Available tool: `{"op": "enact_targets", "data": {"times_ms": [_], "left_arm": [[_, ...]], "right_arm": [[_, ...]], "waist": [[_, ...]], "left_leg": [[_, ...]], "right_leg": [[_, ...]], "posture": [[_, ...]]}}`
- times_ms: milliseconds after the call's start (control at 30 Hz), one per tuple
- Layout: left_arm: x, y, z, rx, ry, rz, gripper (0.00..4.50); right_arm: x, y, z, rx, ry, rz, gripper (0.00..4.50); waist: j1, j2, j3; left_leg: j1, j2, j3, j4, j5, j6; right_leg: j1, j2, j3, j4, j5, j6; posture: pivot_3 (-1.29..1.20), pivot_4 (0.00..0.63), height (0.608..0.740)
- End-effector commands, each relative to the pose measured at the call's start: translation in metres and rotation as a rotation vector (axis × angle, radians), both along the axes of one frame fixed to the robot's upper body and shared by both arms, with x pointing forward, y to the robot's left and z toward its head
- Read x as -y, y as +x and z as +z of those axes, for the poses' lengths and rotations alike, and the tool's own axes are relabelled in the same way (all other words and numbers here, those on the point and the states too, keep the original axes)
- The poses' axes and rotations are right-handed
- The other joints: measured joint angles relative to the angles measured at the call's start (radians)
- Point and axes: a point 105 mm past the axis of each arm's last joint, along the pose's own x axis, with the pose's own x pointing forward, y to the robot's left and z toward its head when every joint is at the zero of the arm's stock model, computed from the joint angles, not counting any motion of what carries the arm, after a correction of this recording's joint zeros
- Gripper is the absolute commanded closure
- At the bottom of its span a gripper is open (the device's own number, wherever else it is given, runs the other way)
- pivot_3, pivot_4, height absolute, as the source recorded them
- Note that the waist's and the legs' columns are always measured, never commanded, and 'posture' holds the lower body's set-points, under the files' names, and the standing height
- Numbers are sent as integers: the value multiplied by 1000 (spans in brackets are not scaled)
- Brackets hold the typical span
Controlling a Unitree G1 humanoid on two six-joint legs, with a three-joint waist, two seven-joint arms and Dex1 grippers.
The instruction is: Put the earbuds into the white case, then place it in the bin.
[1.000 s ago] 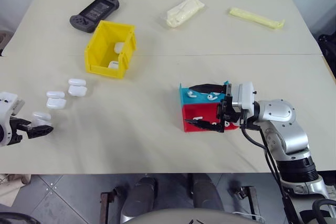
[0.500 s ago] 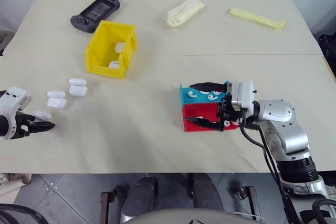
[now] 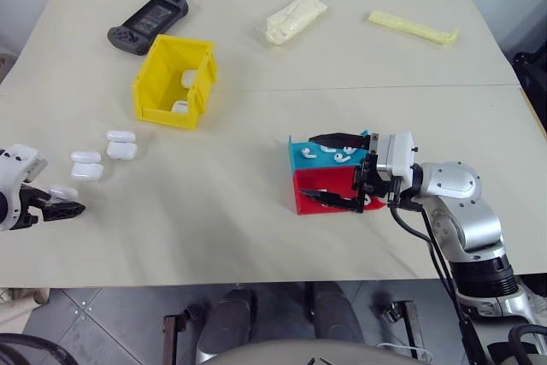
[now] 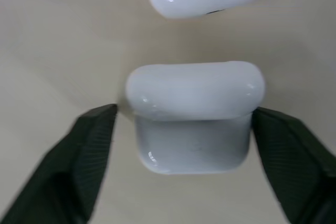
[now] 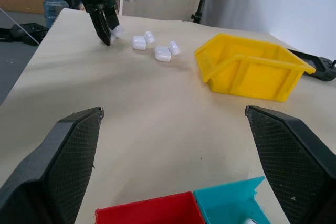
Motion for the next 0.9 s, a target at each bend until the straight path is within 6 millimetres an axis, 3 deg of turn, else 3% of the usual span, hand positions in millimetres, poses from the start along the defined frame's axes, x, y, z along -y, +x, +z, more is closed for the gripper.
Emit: {"op": "enact_targets", "data": {"times_ms": [33, 600, 700, 800, 900], "left_arm": [[-3, -8, -9, -53, 10, 14, 16], [-1, -22, -16, -116, -9, 46, 16], [-1, -24, -17, -121, -10, 52, 584], [-1, -26, -19, -113, -26, 55, 1535], [7, -24, -15, -47, -74, 25, 1718]], "right_arm": [[-1, -1, 10, 44, 20, 7, 0], [-3, -2, 9, 40, 19, 14, 0], [-2, -3, 9, 39, 18, 13, 0], [-2, -3, 8, 38, 17, 9, 0], [0, -2, 8, 37, 16, 4, 0]], "waist": [[0, 0, 0], [-12, 0, 0], [-12, 0, 0], [-13, 1, 0], [-15, 1, 0]], "left_leg": [[0, 0, 0, 0, 0, 0], [0, 0, 1, -1, 0, 0], [0, 0, 2, 0, 0, 0], [0, 0, 2, -1, 0, 0], [0, 1, 2, -1, 0, -1]], "right_leg": [[0, 0, 0, 0, 0, 0], [-2, 0, 0, 2, 0, 0], [-2, 0, 0, 2, 0, -1], [-3, 0, 0, 2, 0, -1], [-5, 0, 0, 3, -1, -1]], "posture": [[0, 150, 740], [0, 150, 740], [0, 150, 740], [0, 150, 740], [0, 150, 740]]}}
